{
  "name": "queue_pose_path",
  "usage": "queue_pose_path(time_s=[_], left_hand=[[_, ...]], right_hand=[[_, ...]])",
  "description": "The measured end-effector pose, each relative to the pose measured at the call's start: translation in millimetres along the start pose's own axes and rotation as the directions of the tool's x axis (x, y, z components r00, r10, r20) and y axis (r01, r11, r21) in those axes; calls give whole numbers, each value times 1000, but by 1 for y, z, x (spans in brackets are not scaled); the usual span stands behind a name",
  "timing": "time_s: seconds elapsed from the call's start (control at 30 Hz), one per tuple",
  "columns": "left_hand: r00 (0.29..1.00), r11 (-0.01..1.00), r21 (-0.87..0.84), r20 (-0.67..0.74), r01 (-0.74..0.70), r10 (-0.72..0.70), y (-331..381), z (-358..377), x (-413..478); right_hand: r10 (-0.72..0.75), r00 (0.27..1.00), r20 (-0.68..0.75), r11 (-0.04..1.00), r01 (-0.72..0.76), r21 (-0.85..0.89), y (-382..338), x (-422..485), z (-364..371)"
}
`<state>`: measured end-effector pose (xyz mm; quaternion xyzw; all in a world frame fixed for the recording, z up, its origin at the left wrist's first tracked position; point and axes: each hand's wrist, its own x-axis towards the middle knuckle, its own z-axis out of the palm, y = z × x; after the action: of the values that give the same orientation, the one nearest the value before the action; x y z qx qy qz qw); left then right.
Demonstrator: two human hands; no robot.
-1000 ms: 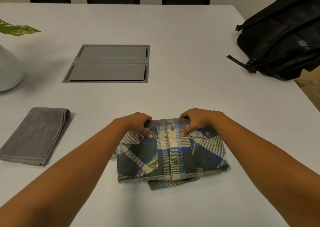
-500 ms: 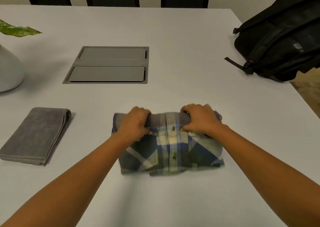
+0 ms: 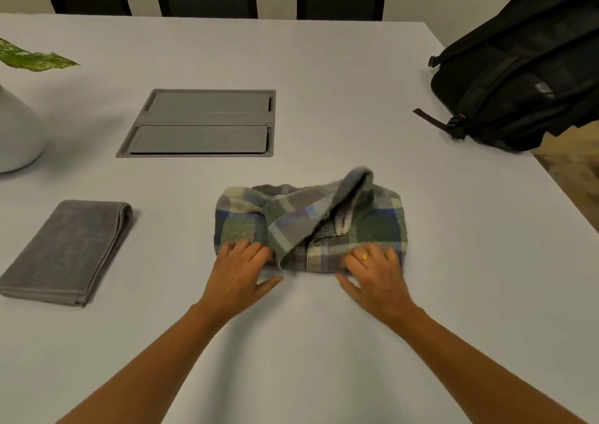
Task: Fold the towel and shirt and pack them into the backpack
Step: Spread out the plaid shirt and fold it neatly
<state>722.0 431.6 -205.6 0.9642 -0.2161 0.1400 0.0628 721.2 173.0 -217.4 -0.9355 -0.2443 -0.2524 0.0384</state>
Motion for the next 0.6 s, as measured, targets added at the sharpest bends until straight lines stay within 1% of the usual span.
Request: queue_pose_path(time_s=[0.07, 0.1, 0.17, 0.23, 0.33, 0.43, 0.5, 0.53, 0.6], left_hand=[[999, 1000, -6, -34, -10, 10, -3, -3, 7], [1000, 1000, -3, -21, -1, 1, -4, -3, 13], [995, 999, -6, 91, 49, -48, -3, -1, 25], [970, 993, -25, 218, 115, -107, -1, 2, 33], [929, 978, -61, 329, 199, -169, 0, 7, 44], [899, 955, -112, 383, 273, -212, -5, 12, 57], [882, 947, -117, 412, 300, -228, -11, 15, 65], [874, 946, -115, 430, 302, -227, -13, 18, 67], [860, 944, -126, 462, 304, -215, -15, 22, 68]], right_hand=[[21, 998, -52, 999, -19, 30, 3, 8, -1], [38, 998, -48, 999, -37, 26, 3, 15, -1], [96, 995, 12, 995, -96, 19, 2, 28, -2], [170, 981, 92, 985, -172, 20, 2, 34, 1], [268, 938, 219, 960, -278, 17, 1, 36, 7], [374, 900, 222, 886, -418, 203, 1, 39, 10], [450, 870, 202, 823, -492, 283, 0, 44, 12], [476, 851, 223, 803, -524, 284, -1, 47, 13], [491, 794, 358, 787, -581, 209, -2, 51, 16]])
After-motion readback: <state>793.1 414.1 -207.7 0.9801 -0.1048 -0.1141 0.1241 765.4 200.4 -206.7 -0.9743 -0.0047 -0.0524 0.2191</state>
